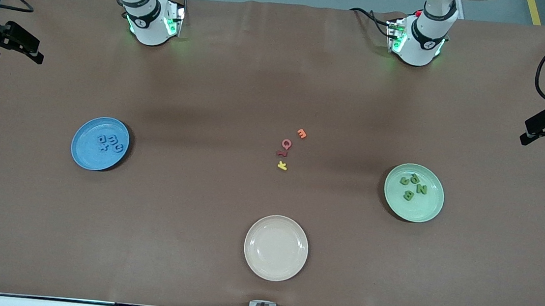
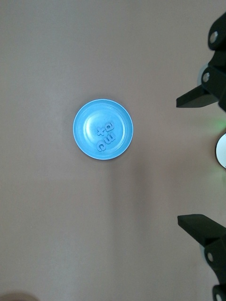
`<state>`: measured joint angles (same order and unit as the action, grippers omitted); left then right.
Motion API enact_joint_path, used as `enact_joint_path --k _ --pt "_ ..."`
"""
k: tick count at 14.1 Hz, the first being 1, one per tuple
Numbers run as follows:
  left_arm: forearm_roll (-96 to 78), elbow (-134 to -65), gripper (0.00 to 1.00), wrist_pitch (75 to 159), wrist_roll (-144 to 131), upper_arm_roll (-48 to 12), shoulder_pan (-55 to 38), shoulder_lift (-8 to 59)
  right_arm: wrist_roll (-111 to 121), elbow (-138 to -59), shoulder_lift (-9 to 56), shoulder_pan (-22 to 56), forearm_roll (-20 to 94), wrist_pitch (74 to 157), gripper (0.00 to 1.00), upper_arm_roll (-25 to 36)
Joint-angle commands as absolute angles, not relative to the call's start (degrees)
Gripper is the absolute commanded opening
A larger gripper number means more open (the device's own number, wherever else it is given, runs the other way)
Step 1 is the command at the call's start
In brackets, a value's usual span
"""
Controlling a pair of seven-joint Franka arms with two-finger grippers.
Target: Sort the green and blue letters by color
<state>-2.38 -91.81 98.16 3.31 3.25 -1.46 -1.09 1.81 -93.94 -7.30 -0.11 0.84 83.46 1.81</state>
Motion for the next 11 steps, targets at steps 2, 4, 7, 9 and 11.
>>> enact_joint_path --k 2,4,7,9,11 --pt "-2.1 -89.5 0.99 97.1 3.3 2.7 -1.5 -0.7 2.4 -95.1 -8.7 -0.1 0.6 83.5 1.00 1.8" --pt "-2.0 -89.5 0.99 96.4 3.4 2.6 -1.7 -0.8 2.4 -95.1 -8.7 -0.1 0.6 83.5 1.00 1.8" --pt "-1.9 -89.5 0.99 95.1 3.3 1.1 -1.4 -1.0 2.4 -95.1 -8.8 -0.1 0.6 83.5 1.00 1.8" --pt "-1.8 -89.5 0.99 95.1 2.7 1.1 -1.3 -1.1 2.4 -95.1 -8.7 -0.1 0.6 83.5 1.00 1.8" --pt "-1.8 -89.5 1.00 95.1 2.7 1.1 -1.1 -1.1 2.4 -95.1 -8.7 -0.1 0.6 83.5 1.00 1.8"
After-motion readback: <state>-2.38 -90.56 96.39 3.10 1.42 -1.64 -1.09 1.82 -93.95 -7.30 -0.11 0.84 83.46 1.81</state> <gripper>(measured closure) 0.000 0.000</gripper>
